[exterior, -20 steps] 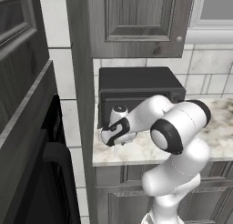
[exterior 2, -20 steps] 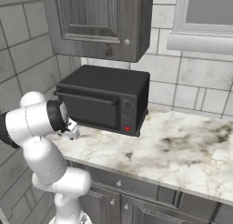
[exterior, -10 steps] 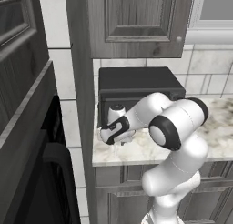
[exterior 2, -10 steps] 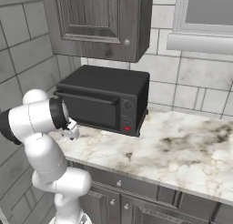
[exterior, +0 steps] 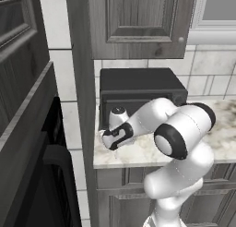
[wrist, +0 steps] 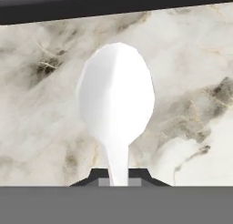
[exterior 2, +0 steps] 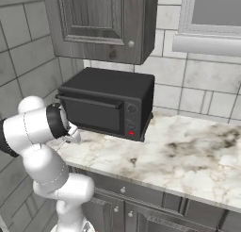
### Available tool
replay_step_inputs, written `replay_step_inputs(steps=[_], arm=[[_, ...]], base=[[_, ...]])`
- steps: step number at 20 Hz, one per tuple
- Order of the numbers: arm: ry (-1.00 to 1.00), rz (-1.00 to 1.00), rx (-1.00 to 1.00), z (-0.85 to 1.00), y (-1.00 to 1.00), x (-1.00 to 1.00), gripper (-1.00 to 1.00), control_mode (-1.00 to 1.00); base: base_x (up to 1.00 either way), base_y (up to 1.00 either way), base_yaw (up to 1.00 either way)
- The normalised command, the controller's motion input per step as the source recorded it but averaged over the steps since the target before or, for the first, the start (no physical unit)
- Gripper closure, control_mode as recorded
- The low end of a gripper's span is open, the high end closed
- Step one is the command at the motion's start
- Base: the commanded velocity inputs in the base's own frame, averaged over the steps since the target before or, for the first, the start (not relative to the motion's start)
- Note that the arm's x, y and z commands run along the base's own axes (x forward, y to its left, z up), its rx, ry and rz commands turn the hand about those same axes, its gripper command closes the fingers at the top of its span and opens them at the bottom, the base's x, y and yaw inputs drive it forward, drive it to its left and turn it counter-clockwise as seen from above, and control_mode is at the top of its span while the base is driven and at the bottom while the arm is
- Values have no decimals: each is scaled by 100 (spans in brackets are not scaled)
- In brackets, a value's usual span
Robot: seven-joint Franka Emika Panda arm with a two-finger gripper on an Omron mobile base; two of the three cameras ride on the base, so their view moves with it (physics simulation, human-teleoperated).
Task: Take the fork and place it on the left side of the plate. Then take the spoon and place it on the right side of the plate. Make sure they're directly next to the plate.
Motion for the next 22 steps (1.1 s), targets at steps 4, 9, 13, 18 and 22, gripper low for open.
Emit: replay_step_inputs(steps=[4,9,13,18,22], arm=[[-18,0,0,26,-2,-44,100,-100],[-10,0,-1,55,-8,-44,100,-100],[0,0,-1,94,-38,-48,100,-100],[0,0,0,100,-65,-77,100,-100],[5,0,0,77,-87,-100,100,-100]], base=[[0,0,0],[0,0,0],[0,0,0],[0,0,0],[0,0,0]])
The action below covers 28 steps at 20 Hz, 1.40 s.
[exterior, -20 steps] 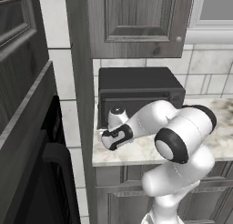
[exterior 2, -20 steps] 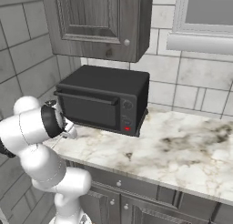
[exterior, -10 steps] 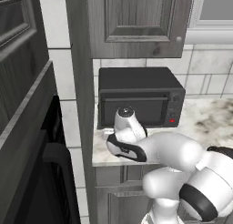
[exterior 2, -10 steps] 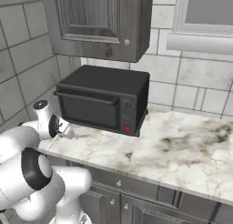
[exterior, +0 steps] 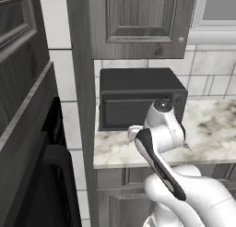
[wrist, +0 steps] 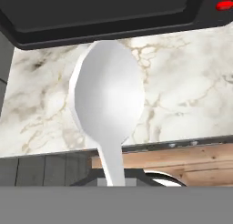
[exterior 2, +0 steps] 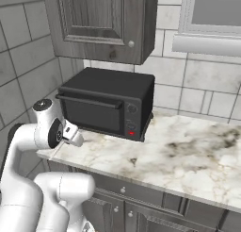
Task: Take the fork and place it on the left side of the plate. Then take the spoon and place it on the right side of the plate. Make sure they're directly next to the plate.
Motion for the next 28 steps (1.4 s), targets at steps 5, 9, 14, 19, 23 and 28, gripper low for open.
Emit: replay_step_inputs(steps=[5,9,14,19,23,28], arm=[[9,0,0,33,-84,-100,100,-100],[2,0,0,11,-74,-91,100,-100],[0,0,-1,14,-17,-25,100,-100],[0,0,-7,0,0,0,100,-100],[0,0,-4,0,0,0,100,-100],[0,0,-2,0,0,-2,100,100]], base=[[0,0,0],[0,0,0],[0,0,0],[0,0,0],[0,0,0],[-10,0,0]])
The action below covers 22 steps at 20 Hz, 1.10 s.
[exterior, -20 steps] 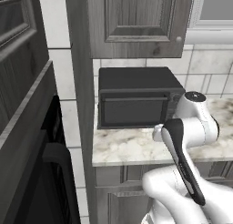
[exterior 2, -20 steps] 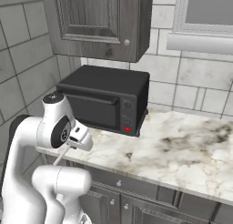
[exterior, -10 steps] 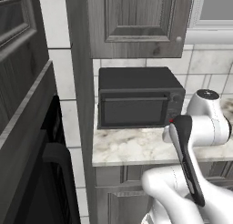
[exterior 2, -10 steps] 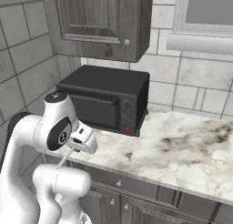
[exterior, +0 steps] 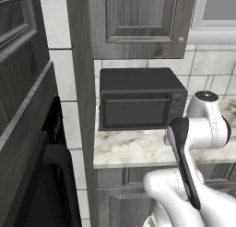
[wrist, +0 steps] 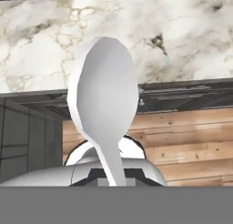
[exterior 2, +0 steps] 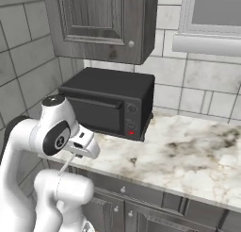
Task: Take the fork and place it on the left side of the plate. Then take the spoon and place it on the right side of the plate. Make sure they're directly next to the plate.
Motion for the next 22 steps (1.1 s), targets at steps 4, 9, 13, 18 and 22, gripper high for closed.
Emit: replay_step_inputs(steps=[4,9,13,18,22], arm=[[0,0,0,0,0,0,100,100],[0,0,0,0,0,0,100,100],[0,0,0,0,0,0,100,100],[0,0,0,0,0,0,100,100],[0,0,0,0,0,0,100,100]], base=[[-57,-11,0],[-78,-26,0],[-79,-29,-1],[-73,-37,-23],[-75,-44,-37]])
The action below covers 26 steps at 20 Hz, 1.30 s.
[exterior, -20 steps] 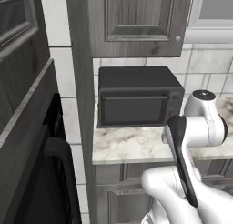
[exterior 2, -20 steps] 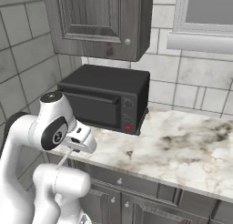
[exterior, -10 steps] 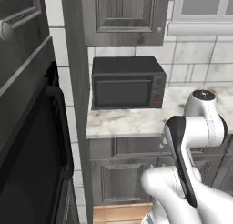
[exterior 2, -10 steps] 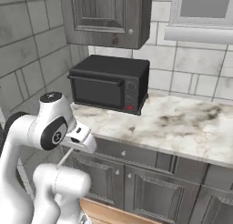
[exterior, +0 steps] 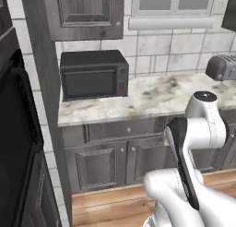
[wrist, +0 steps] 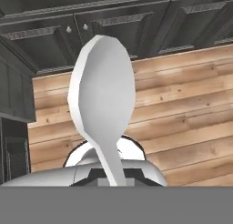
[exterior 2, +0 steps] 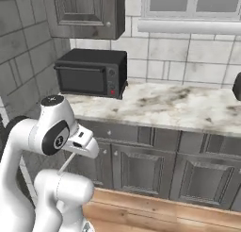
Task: Take the fork and place it on the left side of the plate. Then take the spoon and place it on the right side of the plate. Make sure they're directly next to the plate.
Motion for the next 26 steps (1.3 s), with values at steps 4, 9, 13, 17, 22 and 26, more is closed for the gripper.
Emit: replay_step_inputs(steps=[4,9,13,17,22,26], arm=[[0,0,0,0,0,0,100,100],[0,0,0,0,0,0,100,100],[0,0,0,0,0,0,100,100],[0,0,0,0,0,0,100,100],[0,0,0,0,0,0,100,100],[0,0,0,0,0,0,100,100]], base=[[-90,-46,-35],[-100,-35,-28],[-100,-26,-22],[-95,-23,-18],[-91,-27,-13],[-92,-33,-11]])
